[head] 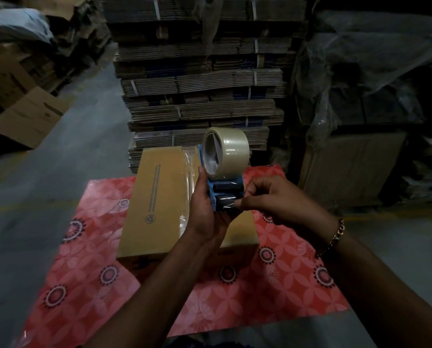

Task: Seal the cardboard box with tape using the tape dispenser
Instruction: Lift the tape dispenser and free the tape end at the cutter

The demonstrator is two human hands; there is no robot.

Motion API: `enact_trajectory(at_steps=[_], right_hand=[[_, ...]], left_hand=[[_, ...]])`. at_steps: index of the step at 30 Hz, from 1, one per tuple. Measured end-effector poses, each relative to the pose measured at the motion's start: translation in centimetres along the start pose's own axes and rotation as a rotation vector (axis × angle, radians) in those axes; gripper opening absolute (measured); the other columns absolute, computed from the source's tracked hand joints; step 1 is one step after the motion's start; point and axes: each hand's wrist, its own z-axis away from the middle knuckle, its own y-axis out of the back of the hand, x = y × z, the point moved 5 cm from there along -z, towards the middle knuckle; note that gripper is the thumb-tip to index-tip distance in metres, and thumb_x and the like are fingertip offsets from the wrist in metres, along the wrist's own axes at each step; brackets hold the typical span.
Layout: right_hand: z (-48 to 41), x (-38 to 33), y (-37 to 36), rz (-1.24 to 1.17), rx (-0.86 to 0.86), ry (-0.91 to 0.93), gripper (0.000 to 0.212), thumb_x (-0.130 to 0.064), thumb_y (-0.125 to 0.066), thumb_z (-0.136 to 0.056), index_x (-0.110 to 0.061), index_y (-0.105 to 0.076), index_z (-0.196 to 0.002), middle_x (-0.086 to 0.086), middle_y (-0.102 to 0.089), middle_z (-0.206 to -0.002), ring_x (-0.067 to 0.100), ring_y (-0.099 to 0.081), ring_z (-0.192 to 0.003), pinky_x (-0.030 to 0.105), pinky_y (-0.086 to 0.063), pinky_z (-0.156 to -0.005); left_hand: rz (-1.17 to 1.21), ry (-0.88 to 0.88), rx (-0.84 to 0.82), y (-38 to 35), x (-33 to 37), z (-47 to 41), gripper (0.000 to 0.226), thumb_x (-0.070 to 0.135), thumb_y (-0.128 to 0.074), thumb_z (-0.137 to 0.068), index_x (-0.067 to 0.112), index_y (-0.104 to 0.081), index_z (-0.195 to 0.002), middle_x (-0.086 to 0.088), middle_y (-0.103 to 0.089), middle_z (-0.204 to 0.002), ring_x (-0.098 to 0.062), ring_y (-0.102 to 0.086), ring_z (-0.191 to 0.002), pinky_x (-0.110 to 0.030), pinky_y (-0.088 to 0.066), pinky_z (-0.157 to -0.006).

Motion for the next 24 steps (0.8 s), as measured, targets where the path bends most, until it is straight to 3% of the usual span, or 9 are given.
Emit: enact_trajectory(at_steps=[4, 7, 11, 14, 16, 22, 24], right_hand=[[0.2, 0.6, -0.2, -0.114, -0.019, -0.059, 0.019, -0.023, -0.078, -0.084, -0.016, -0.063, -0.076, -0.012, -0.052, -0.048, 0.002, -0.041, -0.041, 0.014, -0.029, -0.037], [0.7, 0.6, -0.2, -0.134, -0.024, -0.035, 0.015, -0.023, -0.075, -0.087, -0.015, -0.064, -0.082, -0.008, -0.056, -0.061, -0.001, -0.041, -0.039, 0.014, -0.031, -0.038], [1.2, 0.4, -0.1, 0.003, 0.059, 0.116, 0.009, -0.023, -0.075, -0.087, -0.020, -0.067, -0.083, -0.004, -0.068, -0.085, -0.008, -0.054, -0.055, 0.017, -0.038, -0.059], [1.6, 0.2, -0.2, 0.096, 0.090, 0.200, 0.006, -0.022, -0.072, -0.089, -0.022, -0.068, -0.085, -0.004, -0.069, -0.091, -0.009, -0.056, -0.057, 0.012, -0.035, -0.056], [1.8, 0.1, -0.2, 0.124, 0.100, 0.219, 0.005, -0.024, -0.071, -0.090, -0.025, -0.067, -0.086, -0.004, -0.068, -0.095, -0.006, -0.055, -0.056, 0.016, -0.034, -0.056], [2.5, 0.3, -0.2, 0.262, 0.146, 0.275, 0.009, -0.033, -0.068, -0.090, -0.036, -0.061, -0.087, -0.011, -0.063, -0.100, -0.001, -0.054, -0.059, 0.020, -0.034, -0.060], [2.7, 0.2, -0.3, 0.300, 0.193, 0.323, 0.011, -0.035, -0.068, -0.090, -0.039, -0.058, -0.086, -0.015, -0.058, -0.099, 0.000, -0.054, -0.062, 0.021, -0.034, -0.060]], left_hand=[[-0.027, -0.024, 0.021, 0.2, 0.1, -0.1, 0.059, 0.059, -0.035, -0.099, 0.015, -0.071, -0.114, -0.008, -0.074, -0.091, -0.024, -0.069, -0.080, -0.041, -0.054, -0.074], [-0.016, -0.024, 0.026, 0.1, 0.3, -0.1, 0.057, 0.061, -0.043, -0.093, 0.017, -0.076, -0.107, -0.009, -0.073, -0.093, -0.025, -0.069, -0.081, -0.042, -0.053, -0.075], [0.036, 0.008, 0.013, 0.0, 0.4, 0.1, 0.070, 0.065, -0.054, -0.085, 0.012, -0.066, -0.128, -0.015, -0.065, -0.113, -0.033, -0.063, -0.102, -0.046, -0.052, -0.086], [0.050, 0.032, -0.004, 0.2, 0.3, 0.3, 0.074, 0.057, -0.062, -0.081, 0.008, -0.058, -0.137, -0.017, -0.061, -0.117, -0.034, -0.059, -0.105, -0.045, -0.052, -0.082], [0.042, 0.041, -0.032, 0.3, 0.3, 0.4, 0.077, 0.047, -0.067, -0.074, 0.006, -0.055, -0.138, -0.021, -0.058, -0.121, -0.039, -0.055, -0.111, -0.048, -0.049, -0.085], [0.059, 0.071, -0.081, 0.3, 0.1, 0.2, 0.060, 0.028, -0.056, -0.071, 0.006, -0.065, -0.126, -0.021, -0.058, -0.117, -0.040, -0.054, -0.112, -0.052, -0.040, -0.091], [0.072, 0.082, -0.108, 0.0, 0.2, 0.4, 0.053, 0.026, -0.058, -0.068, 0.009, -0.070, -0.117, -0.019, -0.061, -0.111, -0.036, -0.058, -0.104, -0.048, -0.044, -0.084]])
